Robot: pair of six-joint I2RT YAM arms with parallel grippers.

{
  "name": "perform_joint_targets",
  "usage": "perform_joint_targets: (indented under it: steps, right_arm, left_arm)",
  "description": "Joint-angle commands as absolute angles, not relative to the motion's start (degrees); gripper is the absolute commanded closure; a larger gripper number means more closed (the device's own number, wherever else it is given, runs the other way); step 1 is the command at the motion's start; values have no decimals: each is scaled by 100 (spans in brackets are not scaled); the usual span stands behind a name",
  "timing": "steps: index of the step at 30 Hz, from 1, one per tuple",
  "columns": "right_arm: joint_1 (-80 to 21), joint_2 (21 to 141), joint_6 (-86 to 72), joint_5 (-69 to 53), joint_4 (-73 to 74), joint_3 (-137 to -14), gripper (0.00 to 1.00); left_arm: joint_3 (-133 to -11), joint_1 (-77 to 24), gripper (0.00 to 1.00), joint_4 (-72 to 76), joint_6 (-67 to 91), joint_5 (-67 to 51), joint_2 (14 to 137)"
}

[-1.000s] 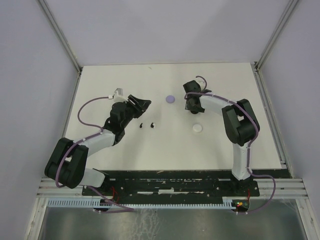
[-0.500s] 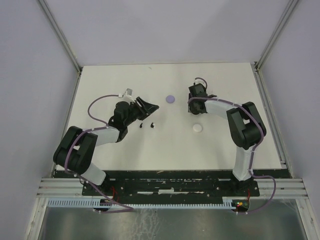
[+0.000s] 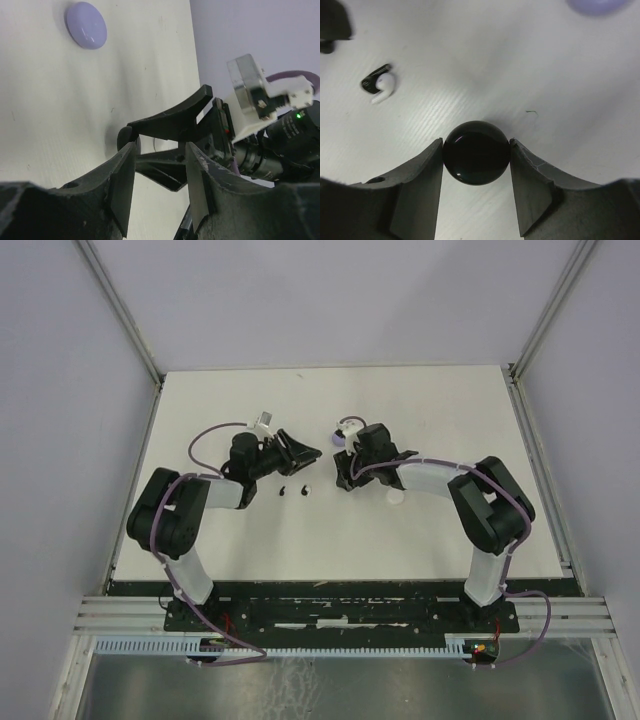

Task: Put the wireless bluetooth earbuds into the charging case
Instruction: Pick up the charging case at the center of the board, then open the charging case.

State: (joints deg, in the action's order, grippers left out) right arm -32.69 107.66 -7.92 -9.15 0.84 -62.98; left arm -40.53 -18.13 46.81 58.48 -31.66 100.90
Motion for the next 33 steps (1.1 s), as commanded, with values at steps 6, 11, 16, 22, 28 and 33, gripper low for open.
perform_joint_targets:
  steps: [6, 11, 16, 22, 28, 33]
  right_arm:
    - [-3400, 9893, 307, -2152, -535, -5977, 67]
    - [-3479, 9706, 819, -2250, -324, -5981, 67]
    - [-3520, 9651, 1312, -2215, 256, -6237, 67]
    - [-3533, 9611, 1532, -2309, 498, -6413, 69]
    - [-3538, 9693, 1560, -2383, 597, -6574, 69]
    - [-3538, 9774, 1589, -2391, 677, -6710, 69]
  left_arm:
    - [-4521, -1831, 49, 4193, 5688, -3596, 10320]
    - [-4675, -1880, 50, 3992, 5780, -3796, 10537]
    - [-4709, -1927, 49, 3955, 5759, -3949, 10539]
    - [-4714, -2007, 50, 3864, 5664, -4085, 10521]
    - [-4613, -2061, 50, 3871, 5594, -4158, 10504]
    - [-4516, -2098, 50, 4031, 5606, -4282, 10456]
